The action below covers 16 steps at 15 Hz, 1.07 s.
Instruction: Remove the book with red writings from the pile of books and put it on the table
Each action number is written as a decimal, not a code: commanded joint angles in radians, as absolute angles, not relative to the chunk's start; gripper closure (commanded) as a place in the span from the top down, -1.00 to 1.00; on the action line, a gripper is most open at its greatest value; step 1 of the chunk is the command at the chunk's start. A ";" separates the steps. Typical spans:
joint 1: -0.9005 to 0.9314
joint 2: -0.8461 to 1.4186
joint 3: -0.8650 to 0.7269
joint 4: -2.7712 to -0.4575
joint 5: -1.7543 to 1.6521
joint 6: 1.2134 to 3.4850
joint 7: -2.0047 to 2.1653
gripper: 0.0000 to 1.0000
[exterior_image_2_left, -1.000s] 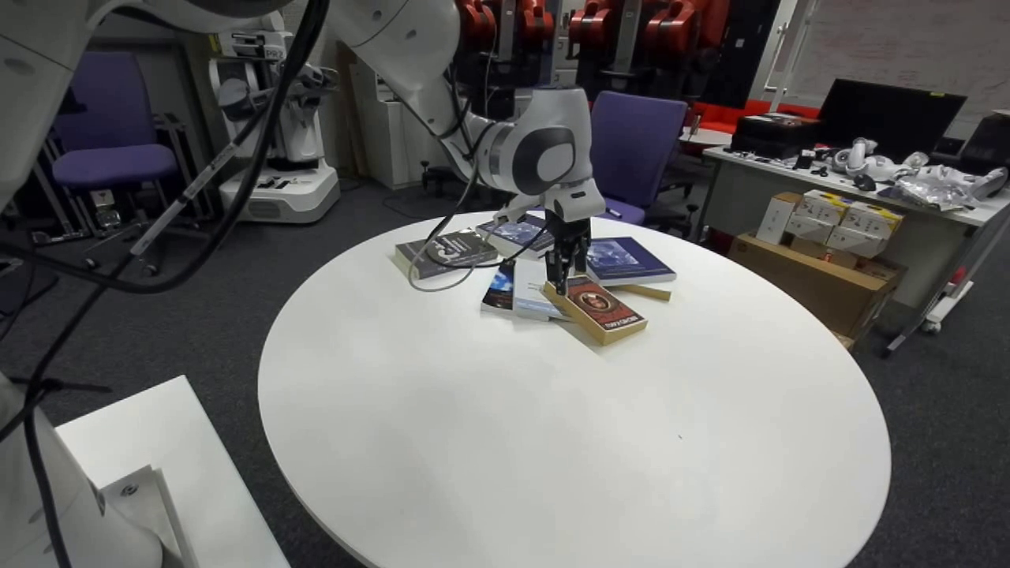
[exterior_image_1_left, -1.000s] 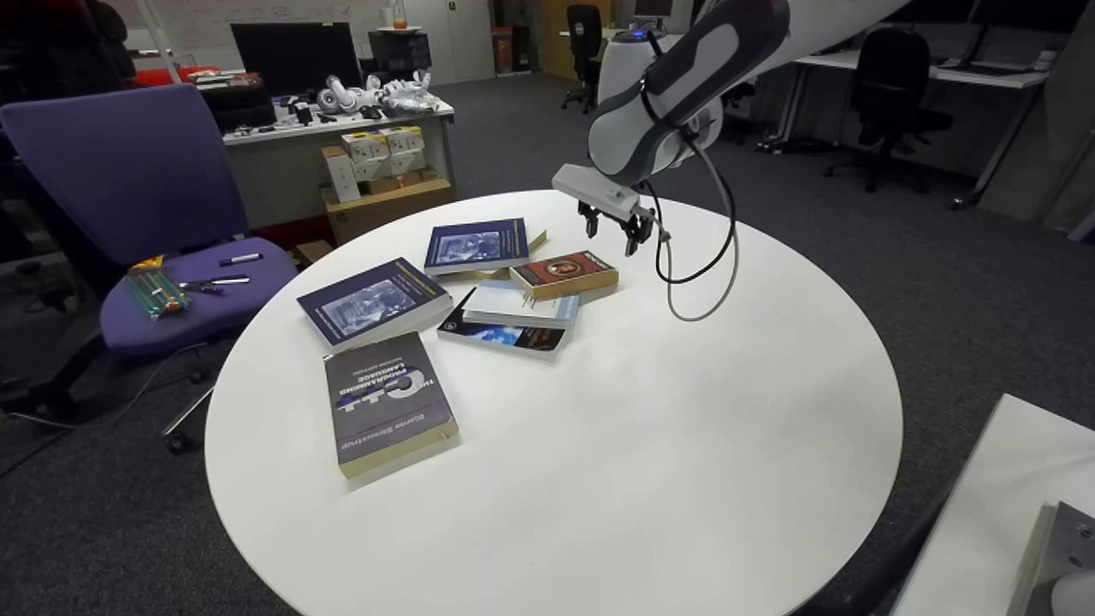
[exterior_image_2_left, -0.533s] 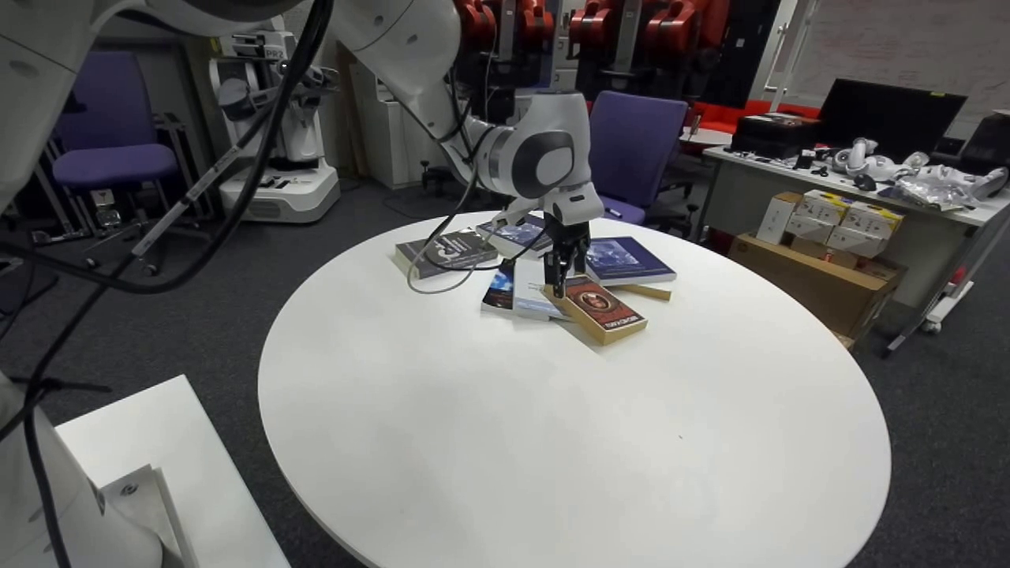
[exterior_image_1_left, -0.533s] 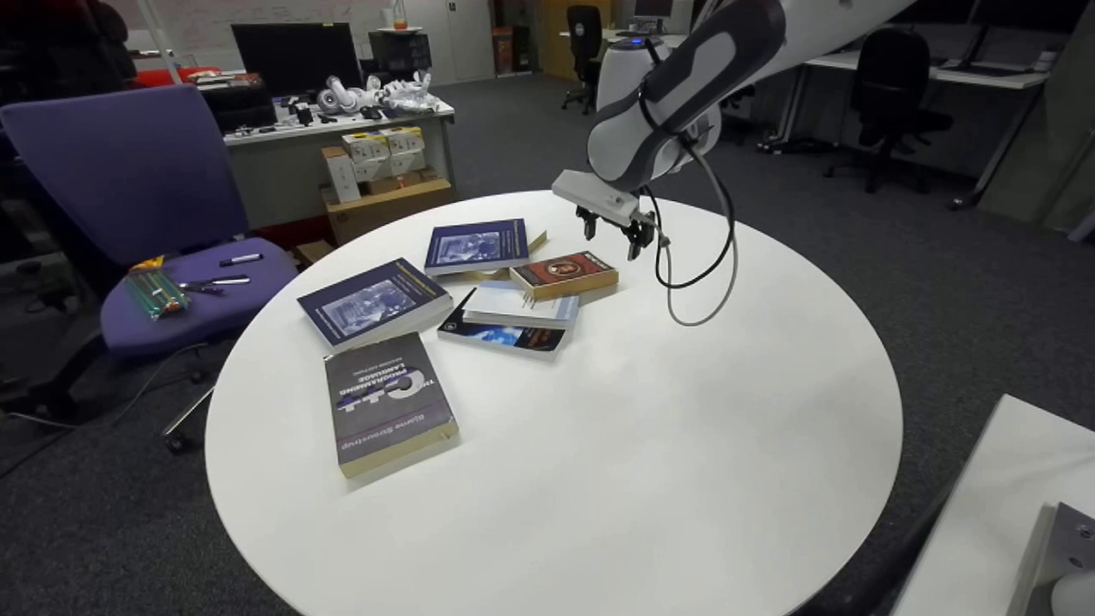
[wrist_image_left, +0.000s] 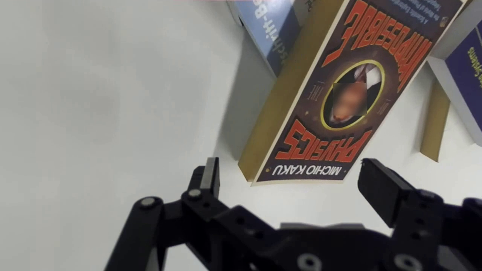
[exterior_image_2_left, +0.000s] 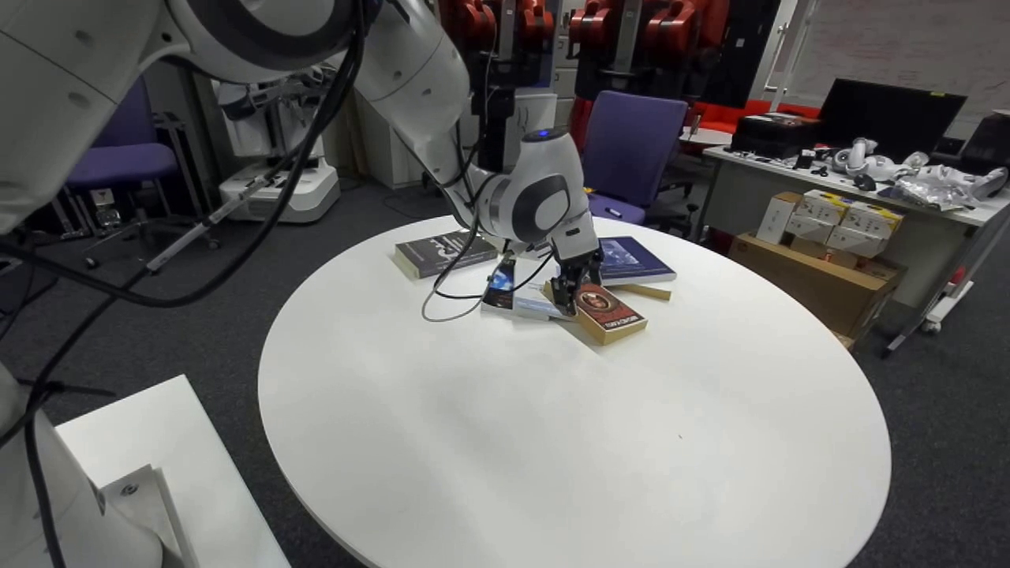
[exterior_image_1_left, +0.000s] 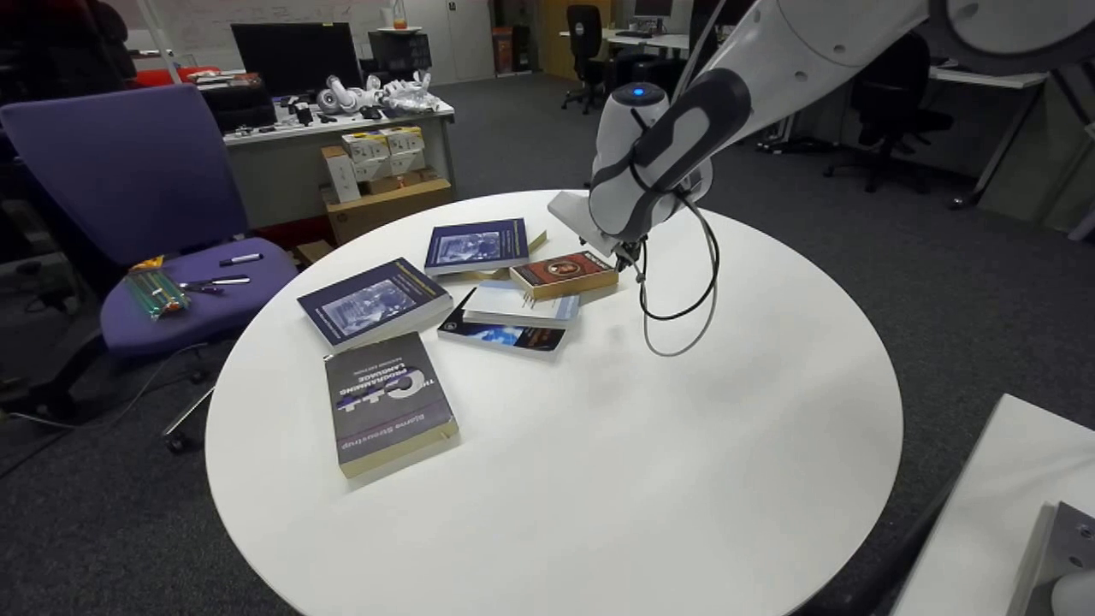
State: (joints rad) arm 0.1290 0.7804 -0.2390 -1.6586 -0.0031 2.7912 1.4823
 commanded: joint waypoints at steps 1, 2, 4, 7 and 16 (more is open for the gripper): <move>0.170 0.843 -0.286 -1.625 0.015 2.881 1.539 1.00; 0.177 0.858 -0.292 -1.621 0.018 2.903 1.547 1.00; 0.211 0.894 -0.334 -1.606 0.021 2.959 1.583 1.00; 0.270 0.950 -0.408 -1.581 0.037 3.023 1.643 1.00; 0.357 1.033 -0.474 -1.540 0.099 2.998 1.742 1.00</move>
State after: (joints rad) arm 0.3278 1.0082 -0.4416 -1.5672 0.0722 3.0027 1.7068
